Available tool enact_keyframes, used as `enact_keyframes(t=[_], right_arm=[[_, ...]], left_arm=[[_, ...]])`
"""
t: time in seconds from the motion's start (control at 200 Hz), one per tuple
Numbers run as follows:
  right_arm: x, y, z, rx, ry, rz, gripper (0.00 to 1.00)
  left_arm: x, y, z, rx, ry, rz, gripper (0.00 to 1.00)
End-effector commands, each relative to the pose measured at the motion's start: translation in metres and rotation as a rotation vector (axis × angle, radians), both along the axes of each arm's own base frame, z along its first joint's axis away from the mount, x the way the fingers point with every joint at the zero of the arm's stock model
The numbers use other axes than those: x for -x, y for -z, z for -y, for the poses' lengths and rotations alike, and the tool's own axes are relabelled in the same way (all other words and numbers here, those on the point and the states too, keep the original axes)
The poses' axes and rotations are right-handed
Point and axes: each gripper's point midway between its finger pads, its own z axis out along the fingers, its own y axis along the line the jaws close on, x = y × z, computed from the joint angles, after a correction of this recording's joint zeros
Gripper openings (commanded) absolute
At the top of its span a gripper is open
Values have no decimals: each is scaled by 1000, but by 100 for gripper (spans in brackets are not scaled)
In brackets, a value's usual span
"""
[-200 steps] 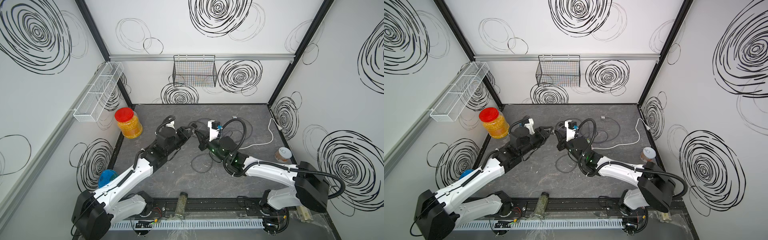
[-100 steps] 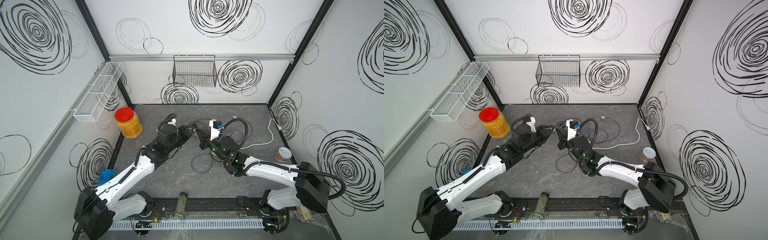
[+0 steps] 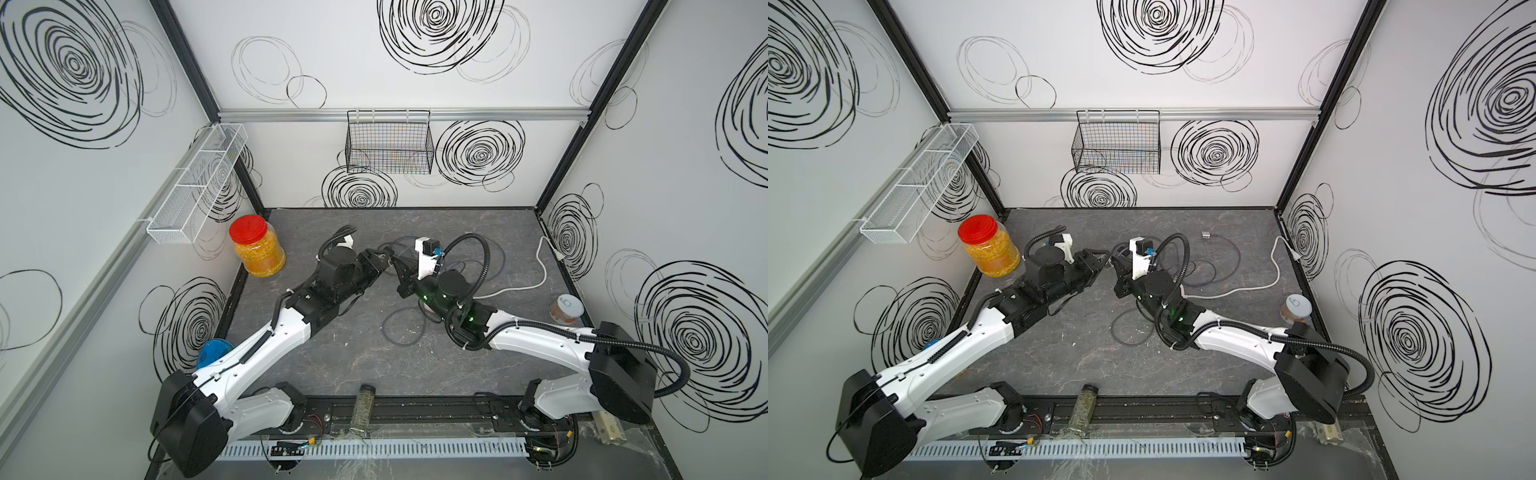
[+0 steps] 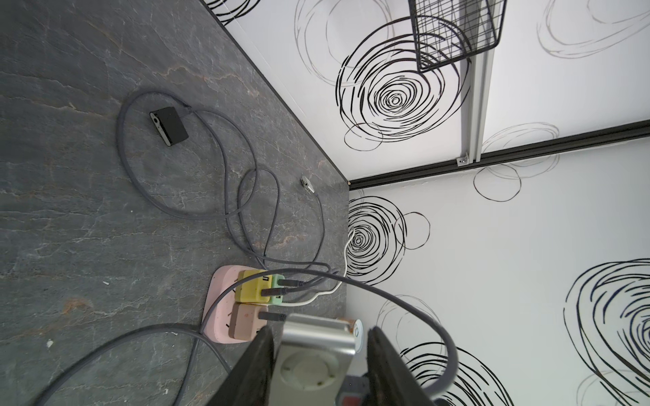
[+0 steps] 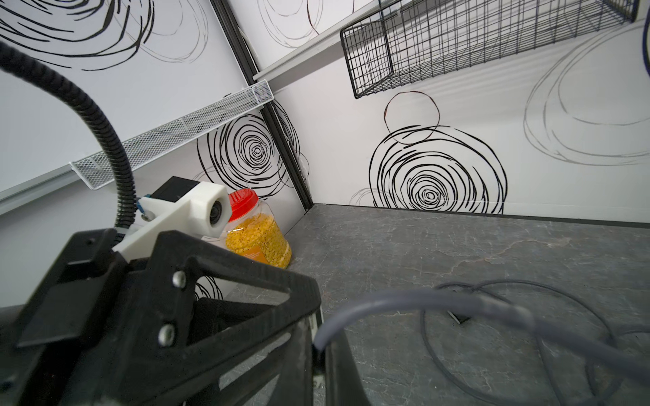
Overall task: Charge mp3
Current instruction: Insert the charging cable into the MP3 player.
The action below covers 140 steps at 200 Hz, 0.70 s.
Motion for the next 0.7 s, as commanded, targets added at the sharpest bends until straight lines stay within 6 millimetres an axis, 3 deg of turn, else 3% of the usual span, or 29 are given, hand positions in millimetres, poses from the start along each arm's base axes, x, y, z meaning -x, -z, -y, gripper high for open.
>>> enact_keyframes(t=[0.0,0.225,0.425,0.53,0.63,0.696], right_arm=[[7,49,-9,171,-46,-90,0],[7,41,-9,183,-51,-95,0],[7,44,-7,193,-53,-104,0],[7,49,-8,213,-59,-119,11],[10,46,-10,212,-77,-120,32],[13,41,-12,206,-95,-115,38]], left_arm=[[15,-84,36,164,162,205,45],[16,-78,41,130,182,189,38],[16,-79,35,123,157,199,33],[17,-79,34,118,155,199,33],[17,-78,34,111,157,200,32],[17,-74,33,97,151,194,32]])
